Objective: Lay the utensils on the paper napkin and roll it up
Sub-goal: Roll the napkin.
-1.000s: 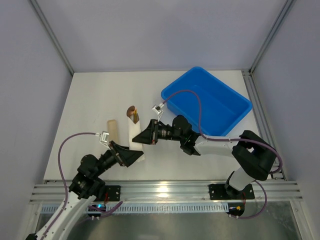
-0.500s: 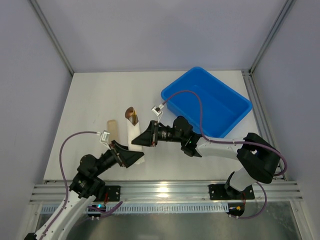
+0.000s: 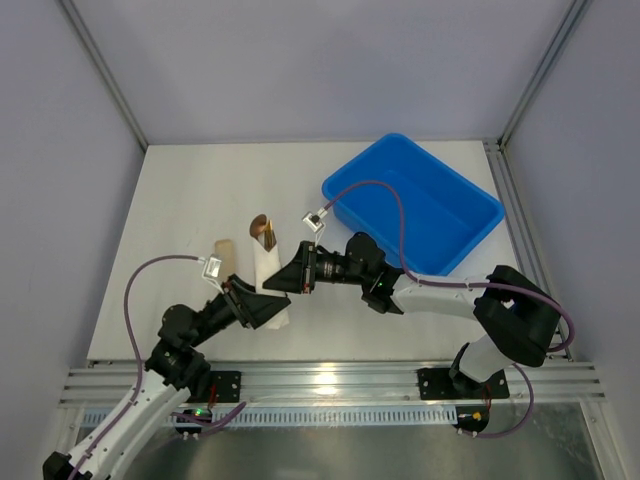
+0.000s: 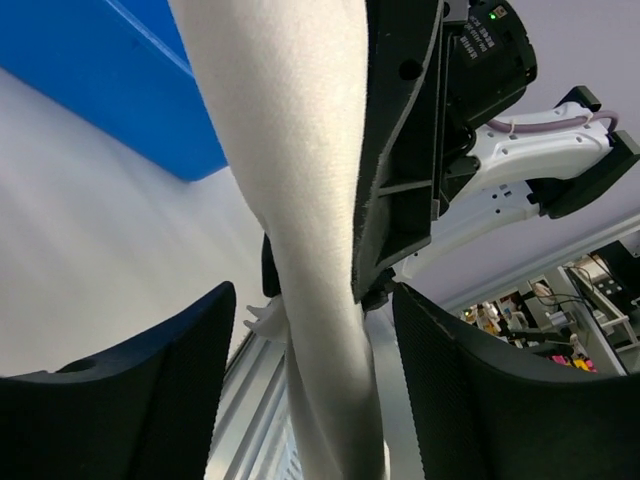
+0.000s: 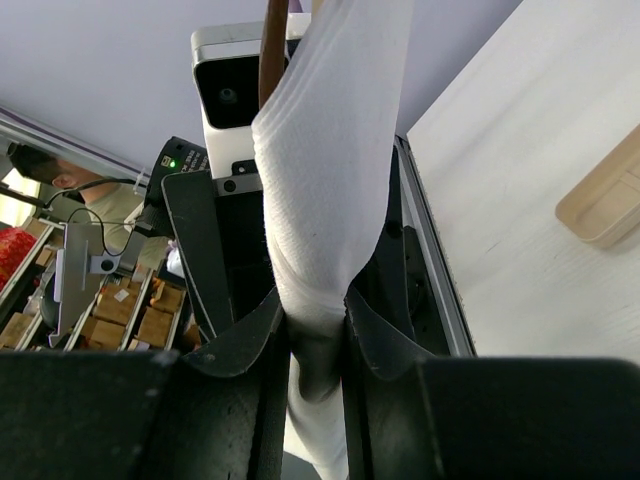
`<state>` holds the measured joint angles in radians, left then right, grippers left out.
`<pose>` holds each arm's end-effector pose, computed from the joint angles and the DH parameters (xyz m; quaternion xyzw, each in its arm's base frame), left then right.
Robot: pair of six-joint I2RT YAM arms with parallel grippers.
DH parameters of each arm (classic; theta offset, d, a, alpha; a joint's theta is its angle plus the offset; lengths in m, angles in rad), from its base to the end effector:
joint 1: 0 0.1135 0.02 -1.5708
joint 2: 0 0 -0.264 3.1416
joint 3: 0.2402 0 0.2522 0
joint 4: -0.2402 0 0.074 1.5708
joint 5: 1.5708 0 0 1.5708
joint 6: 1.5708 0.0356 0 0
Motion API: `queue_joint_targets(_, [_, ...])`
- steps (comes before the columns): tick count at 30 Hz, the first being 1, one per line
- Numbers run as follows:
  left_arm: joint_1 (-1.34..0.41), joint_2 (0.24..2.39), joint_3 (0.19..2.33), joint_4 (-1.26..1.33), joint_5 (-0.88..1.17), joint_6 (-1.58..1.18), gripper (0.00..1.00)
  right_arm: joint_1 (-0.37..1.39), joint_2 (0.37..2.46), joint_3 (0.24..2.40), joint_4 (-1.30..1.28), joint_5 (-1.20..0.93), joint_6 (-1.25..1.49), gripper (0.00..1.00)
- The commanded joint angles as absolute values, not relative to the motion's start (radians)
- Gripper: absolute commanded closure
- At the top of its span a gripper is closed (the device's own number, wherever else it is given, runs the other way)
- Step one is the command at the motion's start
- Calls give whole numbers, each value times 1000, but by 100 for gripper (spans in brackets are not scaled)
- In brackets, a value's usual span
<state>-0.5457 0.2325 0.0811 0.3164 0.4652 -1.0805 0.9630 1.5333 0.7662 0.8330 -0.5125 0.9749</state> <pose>0.0932 -0.0753 0.2141 0.0034 0.6531 -0.6417 0.4020 0.1758 0.2832 0.2574 -0.1811 0.6622 0.6802 0.2570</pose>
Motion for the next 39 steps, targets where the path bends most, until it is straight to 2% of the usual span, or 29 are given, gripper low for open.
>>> queue_joint_targets(1, [-548,203,72,388,471,-1092,36,971,1494,793,907,-520,966,96])
queue_joint_targets(8, [-548,241,63,460,495,-1117,39,973,1505,798,914,-517,968,97])
queue_joint_targets(15, [-548,242,60,475,495,-1129,46,973,1505,795,913,-515,966,97])
queue_joint_targets(18, [-548,242,60,479,495,-1134,56,974,1505,793,911,-511,966,96])
queue_joint_targets(29, [-548,233,60,459,489,-1137,71,974,1503,787,905,-503,960,96])
queue_joint_targets(32, [-548,224,66,424,483,-1129,81,974,1497,785,904,-503,960,96])
queue_joint_targets(33, [-548,218,72,408,482,-1115,93,976,1496,785,899,-503,956,96])
queue_joint_targets(34, [-548,215,77,388,482,-1115,99,976,1494,787,893,-503,953,96])
queue_joint_targets(39, [-548,195,113,283,472,-1066,100,982,1479,807,818,-494,916,96])
